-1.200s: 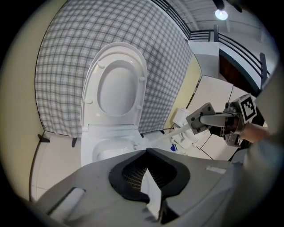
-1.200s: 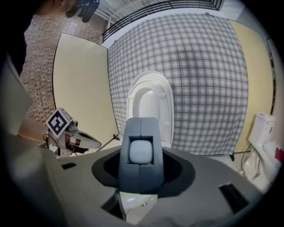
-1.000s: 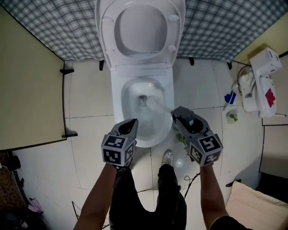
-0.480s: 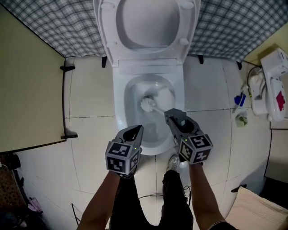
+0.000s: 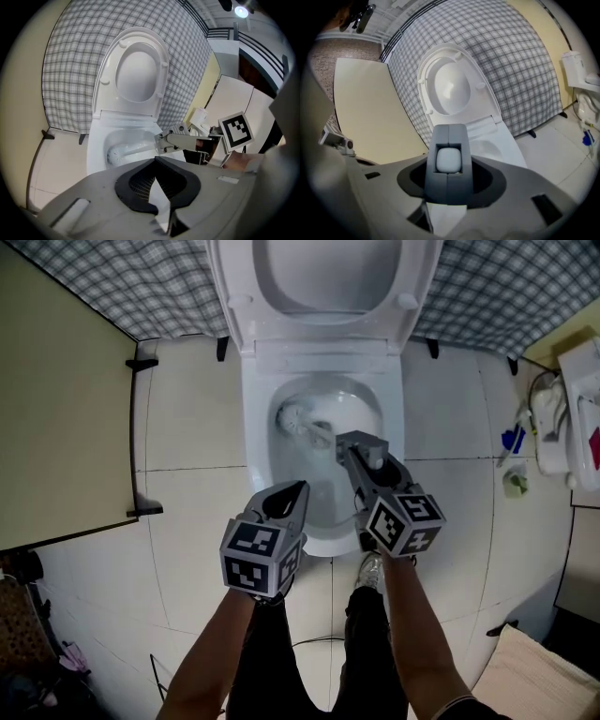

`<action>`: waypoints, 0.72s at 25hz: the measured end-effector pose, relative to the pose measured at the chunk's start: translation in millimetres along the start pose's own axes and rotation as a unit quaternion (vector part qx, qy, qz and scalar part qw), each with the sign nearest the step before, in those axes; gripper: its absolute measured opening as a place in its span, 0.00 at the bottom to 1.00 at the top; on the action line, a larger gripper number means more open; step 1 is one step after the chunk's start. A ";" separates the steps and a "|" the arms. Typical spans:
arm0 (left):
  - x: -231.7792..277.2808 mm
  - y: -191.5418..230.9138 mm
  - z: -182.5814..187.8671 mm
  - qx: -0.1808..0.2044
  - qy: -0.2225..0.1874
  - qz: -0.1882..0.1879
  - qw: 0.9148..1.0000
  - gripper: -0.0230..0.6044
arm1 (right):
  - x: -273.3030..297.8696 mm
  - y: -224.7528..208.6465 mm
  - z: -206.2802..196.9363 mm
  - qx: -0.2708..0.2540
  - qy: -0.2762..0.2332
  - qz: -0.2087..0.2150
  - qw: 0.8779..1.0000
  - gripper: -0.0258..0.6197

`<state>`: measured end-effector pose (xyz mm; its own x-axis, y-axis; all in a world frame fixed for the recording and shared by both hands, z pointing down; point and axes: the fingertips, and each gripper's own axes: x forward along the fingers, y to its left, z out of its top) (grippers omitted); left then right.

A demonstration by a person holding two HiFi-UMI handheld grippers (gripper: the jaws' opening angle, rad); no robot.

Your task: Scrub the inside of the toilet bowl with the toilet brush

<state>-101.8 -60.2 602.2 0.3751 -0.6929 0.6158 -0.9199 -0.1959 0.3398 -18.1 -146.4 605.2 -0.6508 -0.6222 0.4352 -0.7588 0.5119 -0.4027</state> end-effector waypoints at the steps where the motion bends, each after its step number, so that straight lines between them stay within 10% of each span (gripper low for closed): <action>1: 0.2 1.2 0.6 0.000 -0.001 -0.001 1.000 0.05 | 2.5 0.3 2.1 0.008 -0.005 0.000 1.000 0.33; 18: -9.2 17.1 -11.3 -0.025 0.008 0.021 0.999 0.05 | -23.7 30.4 -17.5 -0.116 0.123 0.158 0.973 0.34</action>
<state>-119.7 -49.4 610.4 0.3391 -0.6891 0.6404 -0.9279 -0.1329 0.3484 -26.2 -105.7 596.7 -0.8181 -0.2655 0.5102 -0.4865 0.7926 -0.3676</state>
